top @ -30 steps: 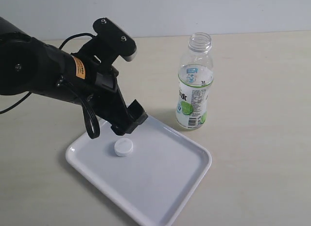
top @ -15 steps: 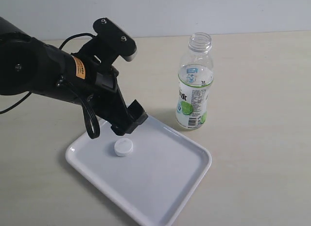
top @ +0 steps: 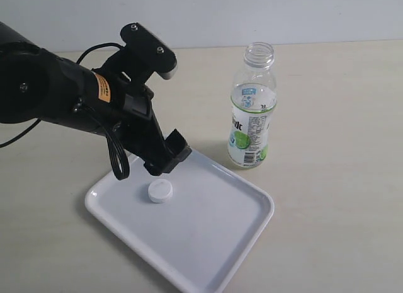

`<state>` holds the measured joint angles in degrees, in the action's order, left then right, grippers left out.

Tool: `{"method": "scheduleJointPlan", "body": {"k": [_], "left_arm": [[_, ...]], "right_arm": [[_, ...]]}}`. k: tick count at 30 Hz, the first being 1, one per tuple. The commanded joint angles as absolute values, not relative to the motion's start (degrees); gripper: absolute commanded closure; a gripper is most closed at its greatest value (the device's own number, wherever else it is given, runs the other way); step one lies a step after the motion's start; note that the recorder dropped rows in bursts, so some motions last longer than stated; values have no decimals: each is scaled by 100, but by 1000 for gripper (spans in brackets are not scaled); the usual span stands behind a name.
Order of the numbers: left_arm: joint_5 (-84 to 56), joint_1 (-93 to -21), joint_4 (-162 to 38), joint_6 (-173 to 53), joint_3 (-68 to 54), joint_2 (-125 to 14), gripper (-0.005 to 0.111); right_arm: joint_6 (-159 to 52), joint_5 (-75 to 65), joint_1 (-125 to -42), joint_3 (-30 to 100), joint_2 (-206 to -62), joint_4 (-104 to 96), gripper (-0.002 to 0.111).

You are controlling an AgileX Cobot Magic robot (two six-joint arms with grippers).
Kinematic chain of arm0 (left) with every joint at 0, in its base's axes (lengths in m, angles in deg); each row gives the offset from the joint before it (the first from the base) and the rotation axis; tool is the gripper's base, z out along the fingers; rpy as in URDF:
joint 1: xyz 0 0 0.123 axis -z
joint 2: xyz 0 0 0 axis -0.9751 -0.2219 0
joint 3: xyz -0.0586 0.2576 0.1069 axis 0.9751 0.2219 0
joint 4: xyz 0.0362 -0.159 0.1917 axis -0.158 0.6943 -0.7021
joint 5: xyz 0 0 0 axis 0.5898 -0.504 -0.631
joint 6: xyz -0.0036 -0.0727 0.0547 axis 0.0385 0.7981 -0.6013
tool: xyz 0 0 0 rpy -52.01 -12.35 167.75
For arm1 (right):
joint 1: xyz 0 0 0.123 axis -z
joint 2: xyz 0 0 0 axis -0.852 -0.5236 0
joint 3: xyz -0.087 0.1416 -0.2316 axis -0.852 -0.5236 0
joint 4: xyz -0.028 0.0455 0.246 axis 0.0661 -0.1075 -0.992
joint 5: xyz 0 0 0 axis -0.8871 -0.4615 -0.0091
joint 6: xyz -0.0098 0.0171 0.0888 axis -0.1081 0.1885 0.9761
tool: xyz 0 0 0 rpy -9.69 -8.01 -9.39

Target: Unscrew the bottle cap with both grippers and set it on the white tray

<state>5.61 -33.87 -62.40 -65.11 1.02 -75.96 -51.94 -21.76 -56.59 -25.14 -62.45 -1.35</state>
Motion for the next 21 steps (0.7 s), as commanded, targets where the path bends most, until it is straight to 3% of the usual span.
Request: {"method": "scheduleJointPlan", "body": {"k": [1, 21], "left_arm": [[511, -3377, -6240, -6513, 118, -7548, 13], [511, -3377, -6240, -6513, 118, -7548, 13]], "right_arm": [[-5250, -2326, -5646, -2778, -6212, -27, 108], [-5196, -2506, -5646, -3013, -6212, -71, 108]]}}
